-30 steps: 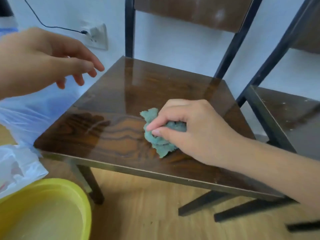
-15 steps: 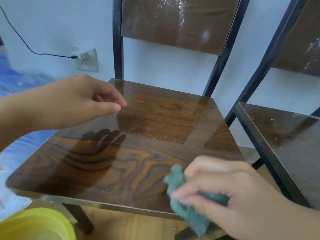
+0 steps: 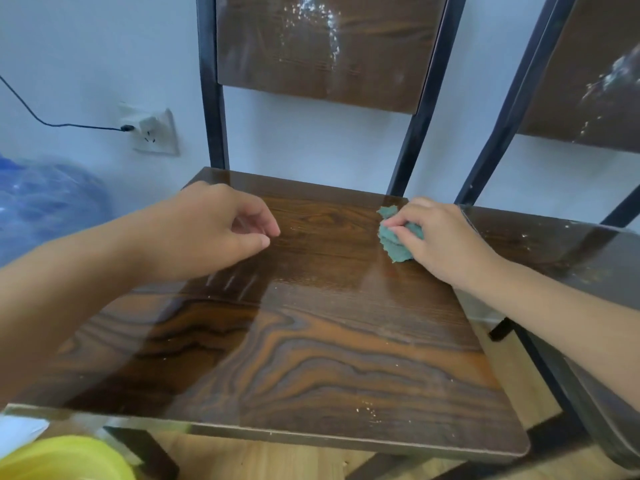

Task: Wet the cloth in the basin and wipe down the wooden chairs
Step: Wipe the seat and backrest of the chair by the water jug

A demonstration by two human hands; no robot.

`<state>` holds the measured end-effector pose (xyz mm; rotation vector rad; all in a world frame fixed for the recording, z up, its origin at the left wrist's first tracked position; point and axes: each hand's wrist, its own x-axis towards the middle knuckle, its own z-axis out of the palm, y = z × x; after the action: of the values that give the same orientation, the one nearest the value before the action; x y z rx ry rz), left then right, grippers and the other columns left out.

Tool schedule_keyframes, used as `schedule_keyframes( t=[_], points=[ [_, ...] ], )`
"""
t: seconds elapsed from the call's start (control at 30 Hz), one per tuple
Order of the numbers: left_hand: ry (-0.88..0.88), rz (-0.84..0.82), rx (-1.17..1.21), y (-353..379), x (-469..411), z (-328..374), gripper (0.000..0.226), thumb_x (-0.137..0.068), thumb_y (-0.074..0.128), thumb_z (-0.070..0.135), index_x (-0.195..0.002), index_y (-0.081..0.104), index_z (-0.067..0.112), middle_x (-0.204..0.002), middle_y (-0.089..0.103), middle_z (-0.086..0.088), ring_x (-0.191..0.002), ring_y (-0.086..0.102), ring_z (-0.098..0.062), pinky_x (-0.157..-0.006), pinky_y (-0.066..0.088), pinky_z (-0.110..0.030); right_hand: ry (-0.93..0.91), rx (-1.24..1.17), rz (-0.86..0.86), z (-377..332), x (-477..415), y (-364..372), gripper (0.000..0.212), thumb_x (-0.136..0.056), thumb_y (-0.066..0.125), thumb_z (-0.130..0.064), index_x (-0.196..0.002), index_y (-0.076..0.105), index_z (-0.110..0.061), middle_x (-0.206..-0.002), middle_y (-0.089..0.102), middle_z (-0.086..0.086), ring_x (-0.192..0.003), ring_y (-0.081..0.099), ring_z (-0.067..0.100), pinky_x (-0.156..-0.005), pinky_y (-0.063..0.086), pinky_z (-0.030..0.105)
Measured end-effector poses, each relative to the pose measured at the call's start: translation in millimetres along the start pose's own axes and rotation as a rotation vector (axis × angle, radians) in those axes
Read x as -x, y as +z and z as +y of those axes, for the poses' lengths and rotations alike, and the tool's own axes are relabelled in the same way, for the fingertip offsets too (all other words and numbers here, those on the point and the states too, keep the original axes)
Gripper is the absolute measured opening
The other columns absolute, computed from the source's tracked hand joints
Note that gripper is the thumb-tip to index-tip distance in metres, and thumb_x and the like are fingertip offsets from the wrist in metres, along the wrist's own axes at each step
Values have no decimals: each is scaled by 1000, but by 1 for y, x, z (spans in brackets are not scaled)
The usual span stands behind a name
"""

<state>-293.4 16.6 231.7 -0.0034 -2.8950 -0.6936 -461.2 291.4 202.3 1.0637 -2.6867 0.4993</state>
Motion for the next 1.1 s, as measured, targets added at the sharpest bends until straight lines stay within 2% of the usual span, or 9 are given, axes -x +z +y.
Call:
schedule_keyframes(
  t=[0.07,0.13,0.23,0.37,0.6,0.77,0.9,1.03,1.1],
  points=[
    [-5,23,-46,3,-2,-1,14,-92,66,32,-100,72,42,-90,71,23,-88,65,6,-74,42,-7,83,113,-3,17,-14,-9,18,-99,59,-22,-109,73,-17,-108,62,-1,-104,59,16,-81,46,27],
    [-26,41,-96,7,-4,-4,16,-91,67,33,-106,72,39,-95,70,22,-94,66,1,-83,49,-17,151,150,46,22,-29,-16,18,-99,60,-19,-99,76,-12,-104,66,5,-97,62,18,-72,43,24],
    [-85,77,-235,7,-9,-11,31,-89,66,45,-117,70,36,-95,62,18,-94,60,-8,-84,48,-27,45,73,137,-2,-52,-11,16,-99,61,-17,-100,77,-12,-101,64,3,-91,55,14,-79,43,26],
    [-140,60,-329,1,-15,-3,41,-83,69,57,-117,74,34,-84,61,18,-87,54,-9,-76,40,-27,16,-32,14,-41,-57,8,16,-99,61,-16,-102,77,-16,-109,63,-3,-103,51,12,-98,47,37],
    [-161,13,-327,4,-20,-2,39,-81,71,57,-113,77,35,-83,55,16,-86,54,-12,-75,40,-29,-214,-270,-177,-68,40,-11,15,-93,70,-24,-104,77,-31,-103,66,-16,-100,60,3,-85,48,20],
    [-175,28,-287,5,-19,-2,36,-82,74,53,-111,78,33,-89,59,10,-90,56,-15,-78,40,-30,-230,-322,-373,-79,70,-30,40,-92,70,-28,-125,56,-46,-113,61,-25,-115,54,-6,-90,45,13],
    [-198,25,-216,6,-19,-6,34,-77,79,51,-106,78,33,-98,71,7,-95,63,-15,-82,42,-30,-326,-348,-459,-88,82,-37,25,-93,69,-20,-108,73,-40,-107,64,-22,-109,58,1,-87,49,18],
    [-245,6,-156,5,-17,1,29,-78,82,42,-104,77,31,-83,61,20,-93,61,-16,-82,39,-28,-411,-411,-533,-89,104,-46,24,-91,70,-17,-102,77,-36,-104,66,-20,-108,59,3,-87,48,18],
    [-243,18,-141,6,-16,8,24,-79,84,35,-102,77,30,-86,63,18,-94,61,-16,-73,40,-26,-473,-409,-589,-88,116,-55,24,-91,70,-15,-99,78,-36,-103,66,-19,-106,61,3,-86,48,16]
  ],
)
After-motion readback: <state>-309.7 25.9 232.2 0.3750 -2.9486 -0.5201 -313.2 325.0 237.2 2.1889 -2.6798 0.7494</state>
